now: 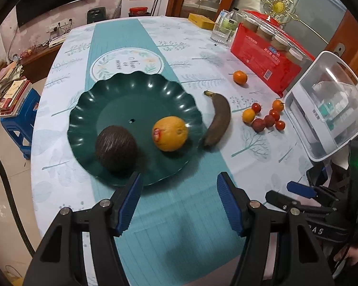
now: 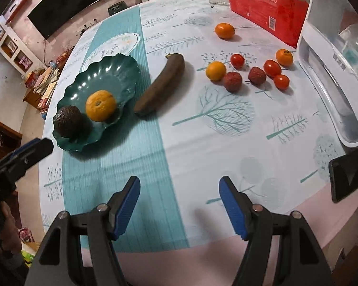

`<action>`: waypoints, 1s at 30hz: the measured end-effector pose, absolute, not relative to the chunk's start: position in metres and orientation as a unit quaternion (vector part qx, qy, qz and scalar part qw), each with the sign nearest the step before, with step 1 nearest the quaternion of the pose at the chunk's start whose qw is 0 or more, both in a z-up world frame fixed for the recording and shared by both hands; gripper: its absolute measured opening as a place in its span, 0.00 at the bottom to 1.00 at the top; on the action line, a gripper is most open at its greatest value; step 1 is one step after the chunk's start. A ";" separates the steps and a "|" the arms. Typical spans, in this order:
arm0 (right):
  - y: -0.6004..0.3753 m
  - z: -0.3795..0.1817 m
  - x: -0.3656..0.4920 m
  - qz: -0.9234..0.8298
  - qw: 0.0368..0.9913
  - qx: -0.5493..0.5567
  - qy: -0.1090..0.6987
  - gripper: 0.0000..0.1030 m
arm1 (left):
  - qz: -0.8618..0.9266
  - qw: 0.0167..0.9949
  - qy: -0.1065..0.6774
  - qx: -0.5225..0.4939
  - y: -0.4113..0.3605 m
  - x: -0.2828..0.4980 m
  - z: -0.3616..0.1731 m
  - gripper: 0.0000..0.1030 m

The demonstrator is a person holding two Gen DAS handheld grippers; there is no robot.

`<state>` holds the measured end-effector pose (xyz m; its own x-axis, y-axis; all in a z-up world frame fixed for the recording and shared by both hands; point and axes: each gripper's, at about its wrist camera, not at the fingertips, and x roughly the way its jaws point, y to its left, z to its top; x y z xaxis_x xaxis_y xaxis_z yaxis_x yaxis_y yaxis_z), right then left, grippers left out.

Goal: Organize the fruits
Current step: 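Open and lift both tools away from the plate toward the banana, then grasp the brown banana with the left tool while the right tool grasps a red tomato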

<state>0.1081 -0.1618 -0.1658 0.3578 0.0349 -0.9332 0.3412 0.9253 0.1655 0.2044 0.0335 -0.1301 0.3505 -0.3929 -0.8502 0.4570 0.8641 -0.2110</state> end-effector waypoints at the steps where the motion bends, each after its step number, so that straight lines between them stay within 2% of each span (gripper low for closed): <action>1: -0.167 -0.166 0.107 -0.090 0.807 0.167 0.559 0.67 | -0.257 0.822 0.507 0.031 0.028 0.203 -0.129 0.61; 5: -0.184 -0.162 0.104 -0.077 0.813 0.157 0.555 0.68 | -0.247 0.828 0.502 0.029 0.005 0.199 -0.124 0.61; 8: -0.199 -0.160 0.104 -0.065 0.816 0.148 0.554 0.72 | -0.238 0.832 0.500 0.027 -0.009 0.198 -0.122 0.61; 22: -0.266 -0.142 0.095 -0.040 0.864 0.087 0.494 0.72 | -0.195 0.853 0.483 0.025 -0.076 0.206 -0.114 0.61; 30: -0.292 -0.150 0.104 -0.037 0.874 0.070 0.479 0.72 | -0.172 0.856 0.485 0.041 -0.106 0.227 -0.116 0.61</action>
<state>0.1036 -0.2918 -0.1502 0.5374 0.0015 -0.8433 0.1326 0.9874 0.0862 0.2266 -0.1058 -0.1162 0.4700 -0.2548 -0.8451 0.3341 0.9376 -0.0969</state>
